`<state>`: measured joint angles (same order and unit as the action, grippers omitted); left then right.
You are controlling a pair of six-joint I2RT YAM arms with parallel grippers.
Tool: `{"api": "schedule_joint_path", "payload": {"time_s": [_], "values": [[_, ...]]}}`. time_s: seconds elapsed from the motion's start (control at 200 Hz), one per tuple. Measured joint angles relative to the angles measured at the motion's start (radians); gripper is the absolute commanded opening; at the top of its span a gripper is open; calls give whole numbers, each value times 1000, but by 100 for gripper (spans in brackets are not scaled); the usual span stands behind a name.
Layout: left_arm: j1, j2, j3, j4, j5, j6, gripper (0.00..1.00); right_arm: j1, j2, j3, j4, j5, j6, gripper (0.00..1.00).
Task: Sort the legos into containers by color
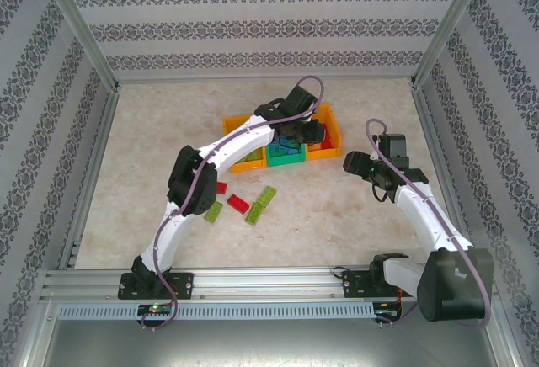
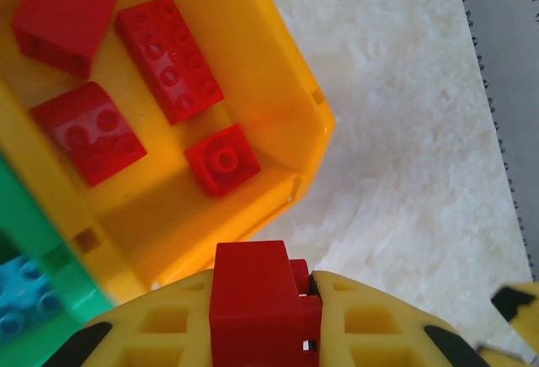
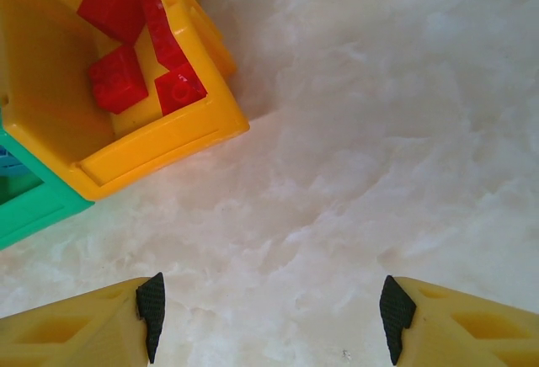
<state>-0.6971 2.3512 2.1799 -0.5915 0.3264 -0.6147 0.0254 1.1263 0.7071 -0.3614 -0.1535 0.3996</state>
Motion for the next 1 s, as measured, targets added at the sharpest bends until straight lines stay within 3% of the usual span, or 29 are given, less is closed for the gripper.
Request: {"api": "schedule_joint_path", "payload": {"time_s": [0.15,0.335,0.599,0.744,0.874,0.999], "values": [[26,97,80,19,38,-52,25,0,-23,-24,4,-21,17,71],[38,142,190,24,47,-88,58,0,-35,-49,3,-37,25,71],[38,142,200,19,47,-94,77,0,-48,-49,3,-51,25,70],[38,120,167,16,39,-79,100,4,-49,-49,5,-77,24,70],[37,31,68,13,19,-53,100,67,-56,-49,21,-82,19,71],[37,-104,-75,19,-29,-31,100,237,-55,-49,68,-66,17,73]]}}
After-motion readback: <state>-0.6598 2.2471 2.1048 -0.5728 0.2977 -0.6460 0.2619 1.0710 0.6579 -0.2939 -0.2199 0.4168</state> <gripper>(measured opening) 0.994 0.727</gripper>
